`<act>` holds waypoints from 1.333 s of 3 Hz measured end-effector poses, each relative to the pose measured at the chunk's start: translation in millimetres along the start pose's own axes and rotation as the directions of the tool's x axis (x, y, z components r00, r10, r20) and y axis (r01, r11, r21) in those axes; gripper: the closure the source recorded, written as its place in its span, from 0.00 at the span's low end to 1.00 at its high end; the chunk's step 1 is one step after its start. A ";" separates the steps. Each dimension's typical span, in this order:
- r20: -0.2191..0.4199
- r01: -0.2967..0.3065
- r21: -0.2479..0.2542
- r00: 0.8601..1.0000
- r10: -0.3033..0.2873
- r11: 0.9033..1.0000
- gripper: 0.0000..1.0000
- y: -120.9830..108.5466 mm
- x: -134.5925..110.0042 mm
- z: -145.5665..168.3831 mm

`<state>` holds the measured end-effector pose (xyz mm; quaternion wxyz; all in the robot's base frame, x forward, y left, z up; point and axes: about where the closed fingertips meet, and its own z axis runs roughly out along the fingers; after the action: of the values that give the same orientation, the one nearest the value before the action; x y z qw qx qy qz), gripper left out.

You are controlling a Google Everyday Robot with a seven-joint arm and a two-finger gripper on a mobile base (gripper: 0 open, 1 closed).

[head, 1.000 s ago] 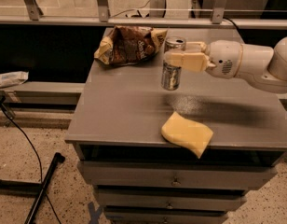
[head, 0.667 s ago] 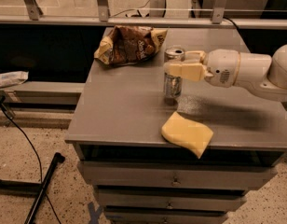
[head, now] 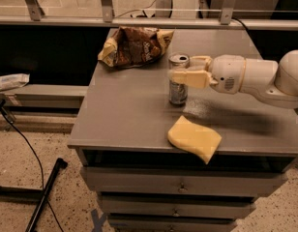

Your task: Place redbull can upright

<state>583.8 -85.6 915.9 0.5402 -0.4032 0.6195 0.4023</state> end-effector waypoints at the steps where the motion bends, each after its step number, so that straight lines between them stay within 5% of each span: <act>1: 0.000 0.001 -0.005 1.000 -0.001 1.000 0.05 1.2 -0.6 2.4; 3: -0.058 0.019 -0.002 0.998 -0.019 1.000 0.00 -3.2 -7.6 -13.5; 4: -0.101 0.060 0.036 0.993 -0.056 0.998 0.00 -14.7 -22.2 -50.0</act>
Offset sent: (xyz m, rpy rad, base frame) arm -0.0003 0.0024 0.0004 0.0002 -0.0002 0.0042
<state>582.3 -136.0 941.7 0.5278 -0.4300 0.6416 0.3534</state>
